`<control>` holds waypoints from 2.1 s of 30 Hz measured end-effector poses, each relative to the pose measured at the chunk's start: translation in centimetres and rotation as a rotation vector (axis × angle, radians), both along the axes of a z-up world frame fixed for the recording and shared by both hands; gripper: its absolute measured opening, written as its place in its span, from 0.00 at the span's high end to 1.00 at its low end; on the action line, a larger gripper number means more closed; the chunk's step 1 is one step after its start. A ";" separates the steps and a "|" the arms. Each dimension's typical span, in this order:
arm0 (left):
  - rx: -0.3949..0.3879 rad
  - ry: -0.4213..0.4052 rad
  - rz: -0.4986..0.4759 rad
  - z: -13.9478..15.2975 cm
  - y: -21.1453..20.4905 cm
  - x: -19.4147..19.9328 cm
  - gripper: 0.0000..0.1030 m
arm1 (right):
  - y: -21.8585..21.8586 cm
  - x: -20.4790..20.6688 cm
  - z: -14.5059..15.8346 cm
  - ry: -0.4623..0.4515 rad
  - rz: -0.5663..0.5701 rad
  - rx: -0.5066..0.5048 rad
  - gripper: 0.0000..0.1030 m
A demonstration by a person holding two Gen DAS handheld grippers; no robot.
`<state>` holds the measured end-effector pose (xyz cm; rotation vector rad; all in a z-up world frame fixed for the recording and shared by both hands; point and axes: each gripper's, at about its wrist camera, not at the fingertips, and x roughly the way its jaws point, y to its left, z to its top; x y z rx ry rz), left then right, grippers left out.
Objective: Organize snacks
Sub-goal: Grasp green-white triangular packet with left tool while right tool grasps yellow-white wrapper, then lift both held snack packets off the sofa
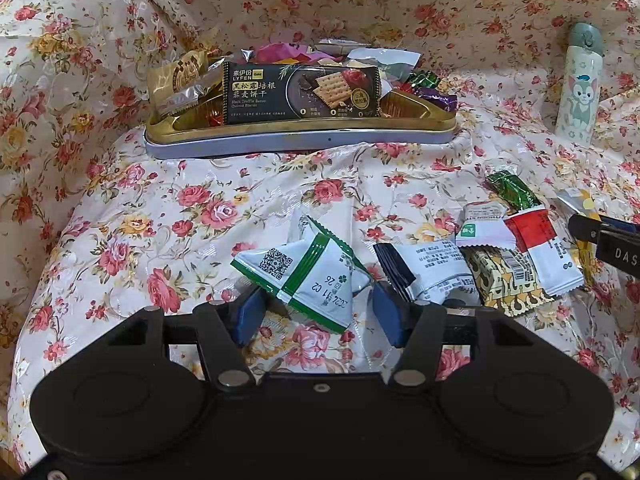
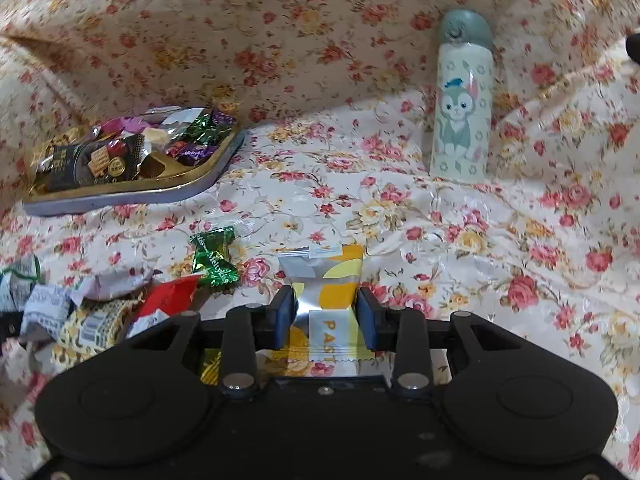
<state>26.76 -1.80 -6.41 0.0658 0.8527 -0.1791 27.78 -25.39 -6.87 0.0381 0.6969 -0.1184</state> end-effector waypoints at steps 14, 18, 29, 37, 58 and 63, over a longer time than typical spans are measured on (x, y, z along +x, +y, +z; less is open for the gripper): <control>-0.010 -0.001 0.001 0.2 0.1 -0.3 0.40 | -0.1 -0.2 -0.3 -0.024 0.013 -0.003 0.63; -0.028 -0.012 0.027 0.7 0.5 -0.5 0.40 | -0.1 -0.2 -0.3 -0.023 0.014 -0.007 0.63; -0.138 0.025 0.153 1.5 1.9 1.8 0.40 | -0.1 -0.2 -0.3 -0.023 0.014 -0.008 0.62; -0.136 0.060 0.174 0.8 1.2 2.5 0.40 | 0.0 -0.2 -0.3 -0.021 0.015 -0.013 0.62; -0.123 -0.007 0.111 3.3 0.7 -0.5 0.59 | 0.0 -0.1 -0.4 -0.021 0.018 -0.016 0.62; -0.113 -0.018 0.078 4.2 0.3 -3.2 0.59 | 0.0 -0.1 -0.4 -0.022 0.018 -0.016 0.62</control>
